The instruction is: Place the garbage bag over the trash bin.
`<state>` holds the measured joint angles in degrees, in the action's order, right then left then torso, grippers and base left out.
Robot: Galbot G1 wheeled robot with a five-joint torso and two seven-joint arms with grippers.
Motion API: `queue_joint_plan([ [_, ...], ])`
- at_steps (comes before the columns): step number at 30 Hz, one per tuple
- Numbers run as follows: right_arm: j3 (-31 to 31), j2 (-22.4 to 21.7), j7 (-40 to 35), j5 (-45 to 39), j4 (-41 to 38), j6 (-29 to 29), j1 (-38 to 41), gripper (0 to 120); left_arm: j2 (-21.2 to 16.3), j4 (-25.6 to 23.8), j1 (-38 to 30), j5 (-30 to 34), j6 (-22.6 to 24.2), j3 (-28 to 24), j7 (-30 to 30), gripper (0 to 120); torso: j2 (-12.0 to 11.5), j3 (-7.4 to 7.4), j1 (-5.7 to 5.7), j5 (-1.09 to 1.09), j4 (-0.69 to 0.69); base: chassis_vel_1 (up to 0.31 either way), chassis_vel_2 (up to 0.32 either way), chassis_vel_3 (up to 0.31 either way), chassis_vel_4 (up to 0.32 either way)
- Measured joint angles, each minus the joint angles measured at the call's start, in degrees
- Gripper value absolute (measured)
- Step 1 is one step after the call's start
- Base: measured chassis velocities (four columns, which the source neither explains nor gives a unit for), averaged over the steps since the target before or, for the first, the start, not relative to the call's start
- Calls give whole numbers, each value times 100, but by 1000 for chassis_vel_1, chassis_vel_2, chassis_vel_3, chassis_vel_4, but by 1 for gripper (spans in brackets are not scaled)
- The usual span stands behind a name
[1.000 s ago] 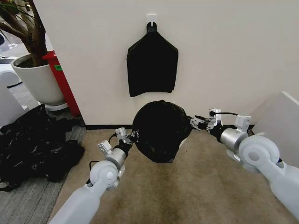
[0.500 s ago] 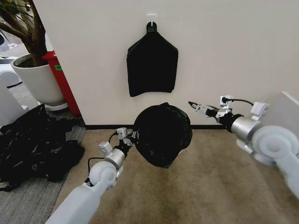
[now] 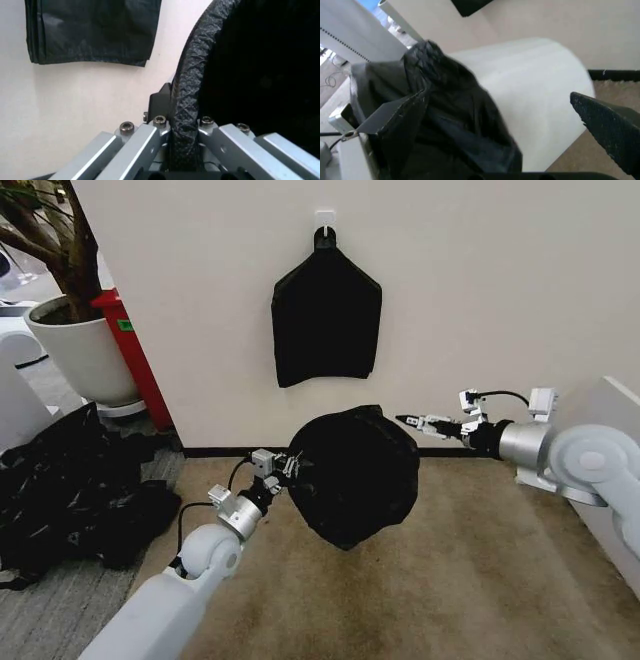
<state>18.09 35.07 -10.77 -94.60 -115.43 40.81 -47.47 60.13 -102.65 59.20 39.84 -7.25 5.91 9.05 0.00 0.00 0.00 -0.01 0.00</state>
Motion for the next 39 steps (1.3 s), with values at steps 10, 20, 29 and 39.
queue_joint_plan([
  [10, -137, 96, -217, 98, 98, -44, 108, 100, -93, -229, 136, 2, 8, 5, 36, 1, 0, 0, 0, 0, 0, 0, 0, 0, 0],
  [20, -89, 154, -112, 571, 625, -154, 119, 100, -183, -533, 198, 26, 44, -38, 159, 1, 0, 0, 0, 4, 1, 0, 0, 0, 0],
  [29, 460, -142, -417, -408, -259, -131, 6, 100, -119, -279, 142, -46, 37, -49, 184, 1, 0, 0, 0, 0, 0, 0, 0, 0, 0],
  [39, -69, -66, -525, -152, -444, -126, 41, 100, -105, -301, 106, -105, 40, -37, 185, 1, 0, 0, 0, 1, 0, 0, 0, 0, 0],
])
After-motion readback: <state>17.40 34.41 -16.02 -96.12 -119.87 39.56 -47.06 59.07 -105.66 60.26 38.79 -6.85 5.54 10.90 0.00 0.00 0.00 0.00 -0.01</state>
